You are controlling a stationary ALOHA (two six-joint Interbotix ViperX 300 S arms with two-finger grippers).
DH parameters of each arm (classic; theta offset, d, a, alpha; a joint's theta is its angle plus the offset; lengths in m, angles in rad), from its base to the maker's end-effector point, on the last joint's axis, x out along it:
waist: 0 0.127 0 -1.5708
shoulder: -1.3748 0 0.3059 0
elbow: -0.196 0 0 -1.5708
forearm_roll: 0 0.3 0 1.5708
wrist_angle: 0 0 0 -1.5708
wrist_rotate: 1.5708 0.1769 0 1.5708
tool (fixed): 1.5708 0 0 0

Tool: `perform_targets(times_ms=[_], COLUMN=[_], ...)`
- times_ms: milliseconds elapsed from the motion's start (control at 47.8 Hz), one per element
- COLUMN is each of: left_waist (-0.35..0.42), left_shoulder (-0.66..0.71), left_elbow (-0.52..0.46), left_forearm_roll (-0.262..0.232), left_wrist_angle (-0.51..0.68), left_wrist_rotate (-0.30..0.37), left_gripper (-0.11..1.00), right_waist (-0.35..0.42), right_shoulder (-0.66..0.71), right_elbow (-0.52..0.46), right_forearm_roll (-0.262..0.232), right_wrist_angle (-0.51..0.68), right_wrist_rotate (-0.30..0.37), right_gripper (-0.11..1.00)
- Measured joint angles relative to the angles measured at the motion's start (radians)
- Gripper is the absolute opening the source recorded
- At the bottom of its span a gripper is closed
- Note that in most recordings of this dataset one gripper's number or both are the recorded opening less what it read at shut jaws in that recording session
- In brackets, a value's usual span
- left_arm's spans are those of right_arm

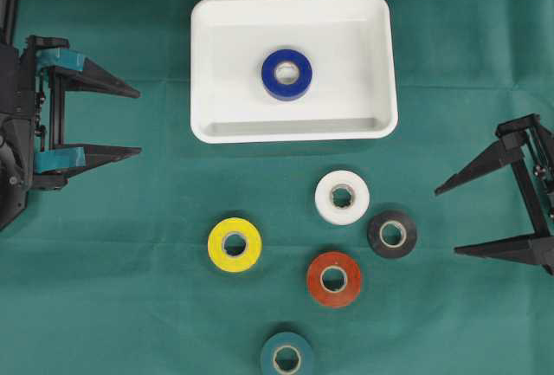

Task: Pick up the tape from a random location and place it into the white case.
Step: 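Move the open right gripper toward the red-orange tape roll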

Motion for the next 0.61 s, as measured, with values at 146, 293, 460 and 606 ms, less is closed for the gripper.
perform_targets(times_ms=[146,293,460,606], left_waist=[0.002,0.000,0.000,0.000], left_shoulder=[0.000,0.000,0.002,0.000], left_elbow=[0.000,0.000,0.000,0.000], left_forearm_roll=[0.000,-0.002,0.000,-0.002], left_wrist_angle=[0.000,0.000,0.000,0.000], left_wrist_rotate=[0.000,0.000,0.000,-0.002], left_gripper=[0.85,0.85,0.85,0.85], right_waist=[0.003,0.012,0.034,0.052], right_shoulder=[0.002,0.015,0.066,0.132], right_elbow=[0.000,-0.009,-0.038,-0.074], right_forearm_roll=[0.002,0.002,0.000,0.002], right_wrist_angle=[0.000,0.000,-0.002,-0.011], right_wrist_rotate=[0.000,0.000,-0.002,0.000], right_gripper=[0.92,0.92,0.92,0.92])
